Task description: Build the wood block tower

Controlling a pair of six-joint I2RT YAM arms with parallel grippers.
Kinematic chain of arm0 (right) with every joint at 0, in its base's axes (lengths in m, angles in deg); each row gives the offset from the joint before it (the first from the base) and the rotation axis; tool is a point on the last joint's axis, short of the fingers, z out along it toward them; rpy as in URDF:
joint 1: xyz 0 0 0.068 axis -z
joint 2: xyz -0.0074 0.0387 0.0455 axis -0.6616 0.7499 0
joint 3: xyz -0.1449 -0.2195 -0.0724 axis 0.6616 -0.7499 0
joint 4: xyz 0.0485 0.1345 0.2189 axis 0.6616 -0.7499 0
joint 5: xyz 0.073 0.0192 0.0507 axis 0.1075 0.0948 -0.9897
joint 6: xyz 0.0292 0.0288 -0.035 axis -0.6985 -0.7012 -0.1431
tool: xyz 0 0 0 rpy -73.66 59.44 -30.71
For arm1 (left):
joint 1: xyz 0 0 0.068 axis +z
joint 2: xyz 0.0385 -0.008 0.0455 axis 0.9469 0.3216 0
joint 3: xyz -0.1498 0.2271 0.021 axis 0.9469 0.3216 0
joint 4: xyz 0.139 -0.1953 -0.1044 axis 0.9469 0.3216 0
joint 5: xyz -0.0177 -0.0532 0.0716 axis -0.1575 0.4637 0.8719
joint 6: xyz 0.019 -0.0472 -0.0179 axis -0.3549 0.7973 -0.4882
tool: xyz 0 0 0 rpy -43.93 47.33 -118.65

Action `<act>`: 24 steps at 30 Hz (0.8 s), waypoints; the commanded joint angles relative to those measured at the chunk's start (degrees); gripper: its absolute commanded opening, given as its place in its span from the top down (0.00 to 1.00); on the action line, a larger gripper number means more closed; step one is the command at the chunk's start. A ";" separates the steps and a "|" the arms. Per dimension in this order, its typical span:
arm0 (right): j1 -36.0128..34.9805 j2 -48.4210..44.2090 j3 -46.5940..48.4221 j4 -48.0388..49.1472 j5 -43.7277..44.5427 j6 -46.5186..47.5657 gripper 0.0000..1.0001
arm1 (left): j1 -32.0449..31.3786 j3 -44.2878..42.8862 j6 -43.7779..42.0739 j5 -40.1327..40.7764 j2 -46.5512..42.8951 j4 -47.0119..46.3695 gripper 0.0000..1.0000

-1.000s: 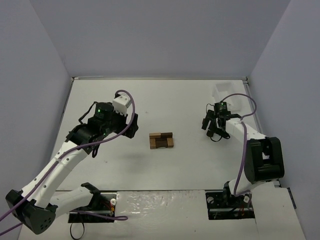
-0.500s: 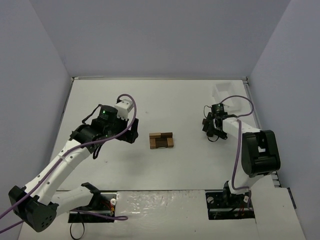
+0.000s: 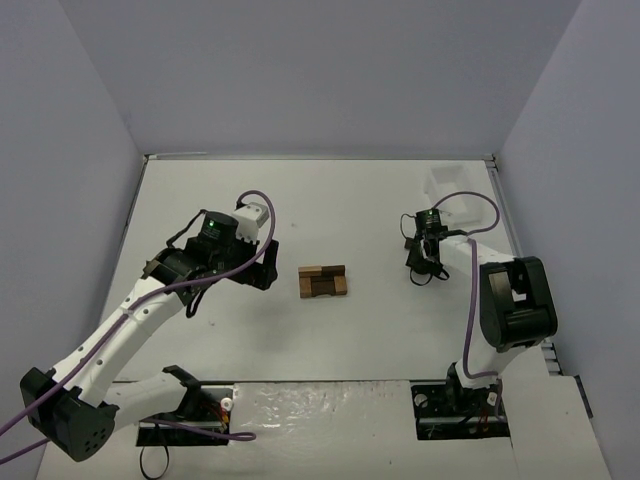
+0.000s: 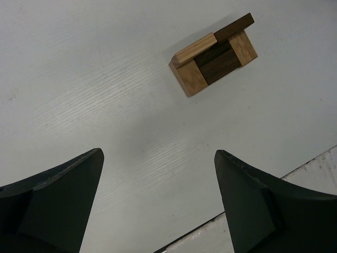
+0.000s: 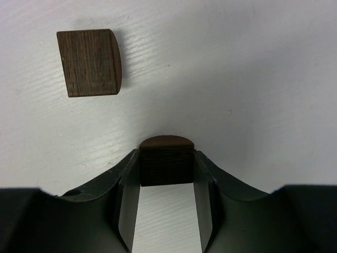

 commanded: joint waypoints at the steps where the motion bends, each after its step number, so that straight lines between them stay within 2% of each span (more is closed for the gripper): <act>1: -0.80 -1.45 1.44 0.80 1.61 0.77 0.76 | 0.24 -2.45 0.57 -1.00 -0.86 -0.47 0.16; 4: -1.96 -4.17 1.35 1.00 0.05 2.15 0.95 | 0.24 -3.31 0.92 -2.00 -0.80 -0.46 0.16; 6: -3.09 -7.04 1.32 1.54 -2.59 3.87 1.00 | 0.24 -4.41 1.58 -3.67 -0.52 -0.43 0.16; 12: -8.48 -22.87 -0.92 10.28 -19.62 11.71 1.00 | 0.24 -10.03 6.40 -8.94 2.03 -0.54 0.16; 16: -13.01 -31.55 -0.66 15.05 -33.80 21.37 1.00 | 0.28 -15.87 11.46 -13.55 4.34 -0.61 0.16; 21: -18.54 -34.16 3.93 15.65 -45.74 30.16 1.00 | 0.30 -22.35 19.21 -19.26 6.71 -0.70 0.16; 24: -23.83 -33.28 7.00 15.63 -47.04 36.02 1.00 | 0.24 -25.03 24.80 -21.90 8.07 -1.01 0.16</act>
